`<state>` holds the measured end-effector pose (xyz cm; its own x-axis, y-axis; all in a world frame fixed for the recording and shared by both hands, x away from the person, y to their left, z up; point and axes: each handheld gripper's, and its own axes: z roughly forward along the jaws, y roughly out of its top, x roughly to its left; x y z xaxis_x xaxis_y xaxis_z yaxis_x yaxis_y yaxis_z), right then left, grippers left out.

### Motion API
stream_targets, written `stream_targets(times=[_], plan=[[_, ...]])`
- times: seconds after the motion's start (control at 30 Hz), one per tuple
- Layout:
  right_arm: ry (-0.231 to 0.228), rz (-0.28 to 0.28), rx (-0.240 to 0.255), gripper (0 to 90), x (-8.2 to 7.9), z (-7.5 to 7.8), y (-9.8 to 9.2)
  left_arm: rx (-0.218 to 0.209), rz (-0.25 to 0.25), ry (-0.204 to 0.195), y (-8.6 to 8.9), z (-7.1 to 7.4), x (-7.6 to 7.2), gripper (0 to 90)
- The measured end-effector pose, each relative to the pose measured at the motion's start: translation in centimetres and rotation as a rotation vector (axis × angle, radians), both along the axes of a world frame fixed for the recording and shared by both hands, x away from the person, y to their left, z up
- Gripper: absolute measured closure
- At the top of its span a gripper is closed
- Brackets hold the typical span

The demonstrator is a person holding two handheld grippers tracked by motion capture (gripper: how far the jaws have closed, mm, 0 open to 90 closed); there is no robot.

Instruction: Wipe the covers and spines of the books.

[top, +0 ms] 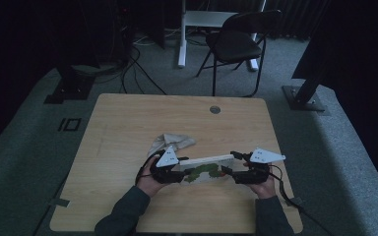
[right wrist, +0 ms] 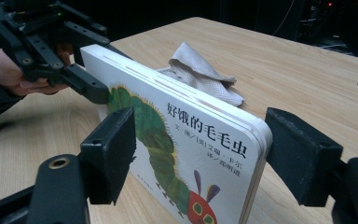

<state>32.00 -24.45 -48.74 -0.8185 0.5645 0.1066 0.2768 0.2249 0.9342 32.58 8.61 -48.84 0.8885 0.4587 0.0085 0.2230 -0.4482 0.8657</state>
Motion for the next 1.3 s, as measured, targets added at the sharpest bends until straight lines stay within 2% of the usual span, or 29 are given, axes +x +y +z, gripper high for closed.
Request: stream_targets(times=[0.13, 0.2, 0.33, 0.83, 1.0, 1.3], plan=[[0.000, 0.004, -0.007, 27.9, -0.2, 0.0, -0.1, -0.001, 0.010, 0.000, 0.1, 0.0, 0.1, 52.8], [0.001, 0.009, -0.014, 28.4, -0.3, 0.0, -0.1, -0.016, 0.031, 0.007, 0.2, 0.0, 0.2, 52.9], [-0.008, 0.015, -0.030, 33.4, -0.7, 0.1, -0.2, -0.026, 0.032, 0.015, 0.3, 0.0, 0.4, 53.3], [-0.014, 0.018, -0.007, 47.8, -1.0, 0.0, -0.9, -0.027, 0.035, 0.014, 0.0, 0.2, 0.5, 52.5], [-0.017, 0.022, 0.009, 48.6, -1.0, 0.1, -1.1, -0.015, 0.039, 0.003, -0.3, 0.3, 0.6, 52.2], [-0.015, 0.029, 0.017, 48.5, -0.9, 0.0, -1.2, -0.026, 0.040, 0.000, -0.2, 0.2, 0.5, 51.0]])
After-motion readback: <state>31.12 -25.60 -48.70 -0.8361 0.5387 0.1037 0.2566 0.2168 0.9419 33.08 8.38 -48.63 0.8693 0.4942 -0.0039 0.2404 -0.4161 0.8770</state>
